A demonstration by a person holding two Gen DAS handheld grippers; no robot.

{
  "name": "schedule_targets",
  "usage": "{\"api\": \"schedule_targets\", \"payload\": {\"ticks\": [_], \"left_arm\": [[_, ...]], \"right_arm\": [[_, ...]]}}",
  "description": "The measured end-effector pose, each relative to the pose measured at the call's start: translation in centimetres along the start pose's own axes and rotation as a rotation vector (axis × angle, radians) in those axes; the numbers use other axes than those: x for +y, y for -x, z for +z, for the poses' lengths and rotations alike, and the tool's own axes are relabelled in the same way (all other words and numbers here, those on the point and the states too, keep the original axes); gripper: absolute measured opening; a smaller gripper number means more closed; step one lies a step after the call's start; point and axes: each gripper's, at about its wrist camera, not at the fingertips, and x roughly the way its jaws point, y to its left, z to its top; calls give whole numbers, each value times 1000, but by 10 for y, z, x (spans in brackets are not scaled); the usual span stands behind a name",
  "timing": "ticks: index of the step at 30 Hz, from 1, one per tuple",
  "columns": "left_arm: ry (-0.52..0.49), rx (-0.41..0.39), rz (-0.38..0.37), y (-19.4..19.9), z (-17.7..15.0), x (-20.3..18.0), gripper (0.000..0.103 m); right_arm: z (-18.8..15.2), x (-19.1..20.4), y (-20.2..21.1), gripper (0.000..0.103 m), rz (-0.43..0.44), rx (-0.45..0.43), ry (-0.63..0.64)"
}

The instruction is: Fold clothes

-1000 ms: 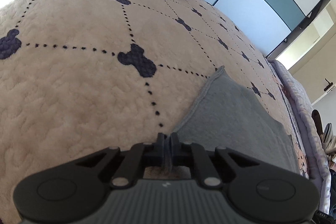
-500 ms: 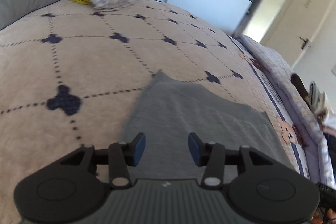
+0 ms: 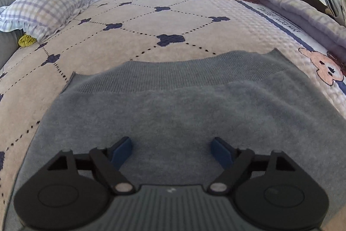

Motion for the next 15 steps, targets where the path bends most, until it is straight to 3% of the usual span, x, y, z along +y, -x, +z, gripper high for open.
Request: {"api": "schedule_targets", "payload": {"ticks": [7, 10, 15], "left_arm": [[-12, -32, 16, 2, -6, -4, 84], [-12, -36, 17, 2, -7, -4, 84], [-9, -45, 23, 0, -8, -5, 86]], "right_arm": [[-5, 6, 5, 41, -30, 39, 71], [-10, 24, 20, 40, -120, 119, 265], [-41, 58, 52, 41, -314, 281, 768]]}}
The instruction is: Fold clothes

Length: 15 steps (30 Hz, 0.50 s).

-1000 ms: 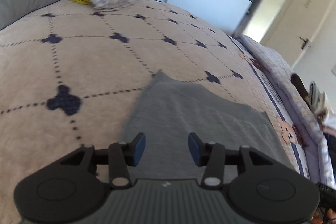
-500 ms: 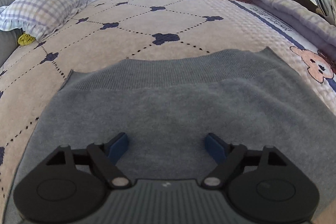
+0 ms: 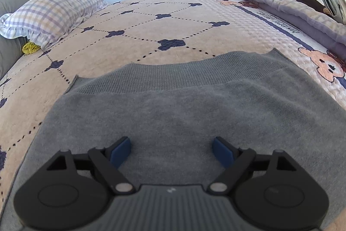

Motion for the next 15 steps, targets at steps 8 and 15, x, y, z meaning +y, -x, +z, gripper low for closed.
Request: {"api": "schedule_targets", "payload": {"ticks": [8, 15], "left_arm": [[9, 9, 5, 4, -1, 0, 87], [7, 32, -19, 14, -5, 4, 87]], "right_arm": [[-5, -18, 10, 52, 69, -71, -154], [8, -11, -34, 52, 118, -110, -338]]}}
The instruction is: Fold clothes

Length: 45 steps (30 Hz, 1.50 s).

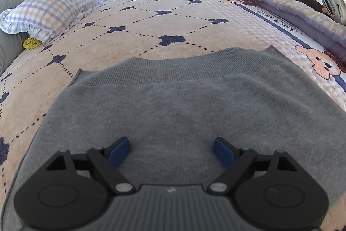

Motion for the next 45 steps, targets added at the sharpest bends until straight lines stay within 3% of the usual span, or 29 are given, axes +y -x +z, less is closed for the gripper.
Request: {"api": "schedule_targets", "payload": {"ticks": [6, 13, 17, 23, 26, 28, 34, 38, 42, 45], "left_arm": [[18, -2, -97, 26, -1, 30, 86], [65, -55, -82, 39, 1, 83, 86], [102, 2, -30, 23, -11, 101, 86], [71, -23, 3, 19, -25, 103, 88], [87, -21, 8, 18, -24, 107, 88], [90, -23, 6, 18, -24, 109, 88], [98, -26, 2, 19, -26, 115, 88], [83, -22, 2, 19, -24, 114, 88], [78, -33, -22, 27, -19, 117, 87], [115, -57, -34, 30, -8, 126, 87]], "right_arm": [[21, 39, 4, 52, -6, -102, 189], [60, 80, -38, 52, 122, -109, 290], [84, 118, -79, 52, 189, -81, 346], [97, 151, -128, 52, 139, -71, 472], [99, 140, -125, 52, 153, -89, 525], [105, 125, -122, 52, 101, -99, 525], [128, 39, -107, 47, 26, -123, 330], [127, 0, -86, 50, -126, -175, 164], [100, -13, -57, 51, -34, -218, 57], [90, -6, -52, 51, -13, -219, 61]]}}
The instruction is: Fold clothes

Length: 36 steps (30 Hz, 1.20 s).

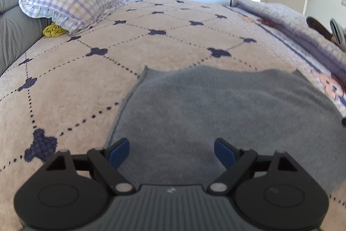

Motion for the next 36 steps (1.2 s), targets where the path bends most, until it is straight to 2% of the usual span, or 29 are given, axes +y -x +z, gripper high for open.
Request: {"api": "schedule_targets", "payload": {"ticks": [4, 6, 8, 9, 12, 16, 18, 19, 20, 22, 24, 29, 33, 35, 36], "left_arm": [[48, -26, -12, -13, 33, 6, 86], [53, -18, -47, -26, 48, 3, 86], [71, 13, -91, -42, 56, -1, 86], [80, 31, -109, -50, 60, -3, 86], [115, 110, -85, -77, 60, 1, 77], [106, 95, -99, -81, 55, 11, 71], [105, 94, -103, -79, 57, 16, 66], [119, 88, -98, -76, 59, 20, 62], [135, 81, -91, -73, 61, 24, 62], [174, 62, -69, -62, 63, 32, 65], [201, 37, -76, -46, 61, 43, 67], [219, 35, -72, -3, 31, 52, 68], [185, 46, -91, 26, 7, 37, 68], [153, 48, -130, 38, 1, 21, 69], [131, 59, -164, 40, 0, 11, 70]], "right_arm": [[14, 16, -14, 51, -5, 7, 36], [28, 24, -24, 51, -27, 9, 40], [38, 33, -37, 51, 10, 18, 27], [43, 40, -47, 51, 25, 32, 38], [48, 63, -73, 51, 30, 67, 154], [47, 58, -97, 52, 23, 95, 203], [53, 38, -97, 50, 75, 91, 153], [55, 29, -95, 48, 82, 86, 119], [57, 23, -93, 48, 64, 75, 93], [58, 12, -83, 51, -82, 46, 50], [50, 0, -62, 54, -183, -10, -11], [0, -38, 5, 56, -111, -24, -249], [-44, -75, 58, 56, -45, -71, -549], [-59, -84, 73, 57, -8, -75, -637], [-64, -82, 74, 57, 9, -58, -631]]}}
